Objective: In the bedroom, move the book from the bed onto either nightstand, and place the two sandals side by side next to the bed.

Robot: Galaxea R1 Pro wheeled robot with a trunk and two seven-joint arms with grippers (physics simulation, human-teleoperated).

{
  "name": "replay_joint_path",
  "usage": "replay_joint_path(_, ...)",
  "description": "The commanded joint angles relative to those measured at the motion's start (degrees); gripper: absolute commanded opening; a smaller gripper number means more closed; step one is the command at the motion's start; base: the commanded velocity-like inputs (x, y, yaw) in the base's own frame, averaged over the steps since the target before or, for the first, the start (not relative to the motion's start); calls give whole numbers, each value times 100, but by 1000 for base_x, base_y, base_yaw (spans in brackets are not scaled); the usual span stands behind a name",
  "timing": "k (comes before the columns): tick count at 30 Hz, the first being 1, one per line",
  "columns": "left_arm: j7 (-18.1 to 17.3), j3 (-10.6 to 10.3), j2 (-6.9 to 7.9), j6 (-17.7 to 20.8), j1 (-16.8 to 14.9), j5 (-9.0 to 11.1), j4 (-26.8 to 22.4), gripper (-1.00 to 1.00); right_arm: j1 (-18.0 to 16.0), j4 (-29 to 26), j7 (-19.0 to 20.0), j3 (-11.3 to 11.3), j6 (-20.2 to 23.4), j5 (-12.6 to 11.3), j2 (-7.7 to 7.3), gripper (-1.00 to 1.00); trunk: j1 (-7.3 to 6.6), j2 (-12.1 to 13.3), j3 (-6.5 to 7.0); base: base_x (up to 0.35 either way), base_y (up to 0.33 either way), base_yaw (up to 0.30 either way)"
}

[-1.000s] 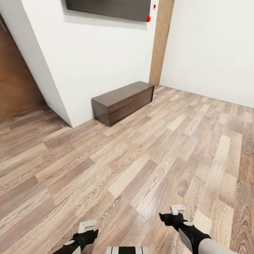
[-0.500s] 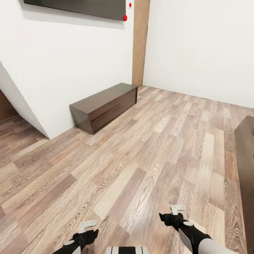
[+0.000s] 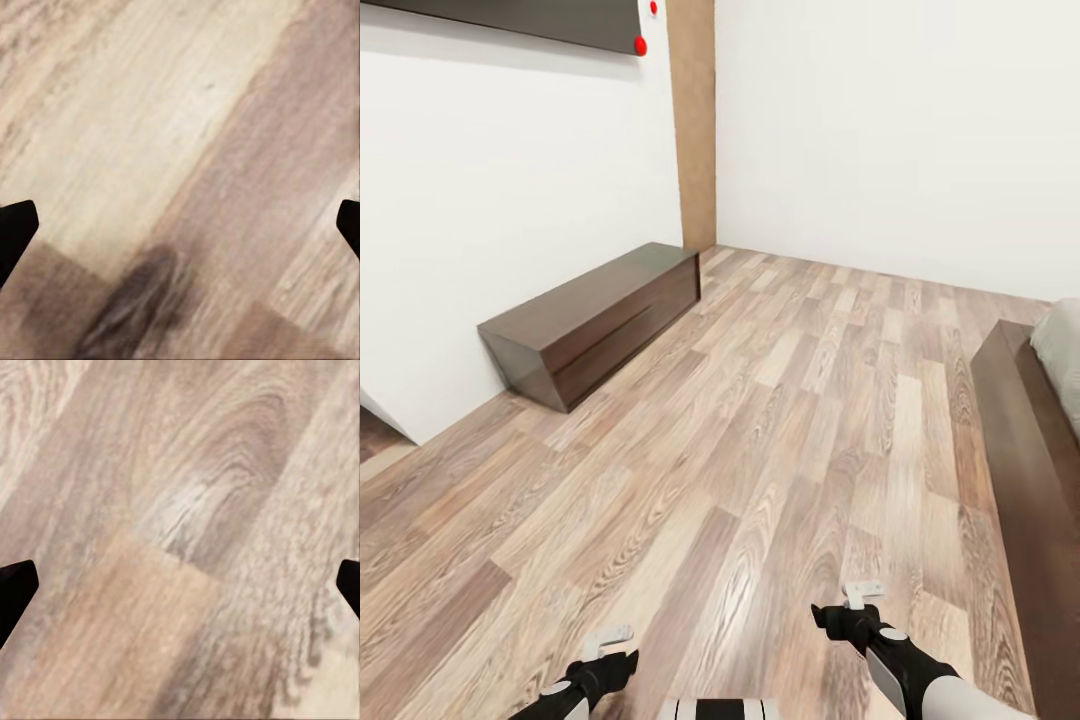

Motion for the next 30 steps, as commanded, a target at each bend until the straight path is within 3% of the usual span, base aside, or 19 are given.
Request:
replay_joint_path(1, -23, -11, 0, -19, -3, 56, 7, 100, -4, 9, 14, 28, -21, -28, -2, 100, 2, -1, -4, 330, -8, -275)
replay_joint_path(18, -23, -7, 1, -19, -3, 56, 7, 100, -4, 139, 9, 29, -22, -20, -2, 100, 2, -1, -4, 332, 5, -275)
replay_joint_path(30, -23, -14, -1, -19, -3, 56, 7, 100, -4, 131, -20, 30, -20, -9, -5, 100, 2, -1, -4, 333, 120, -199)
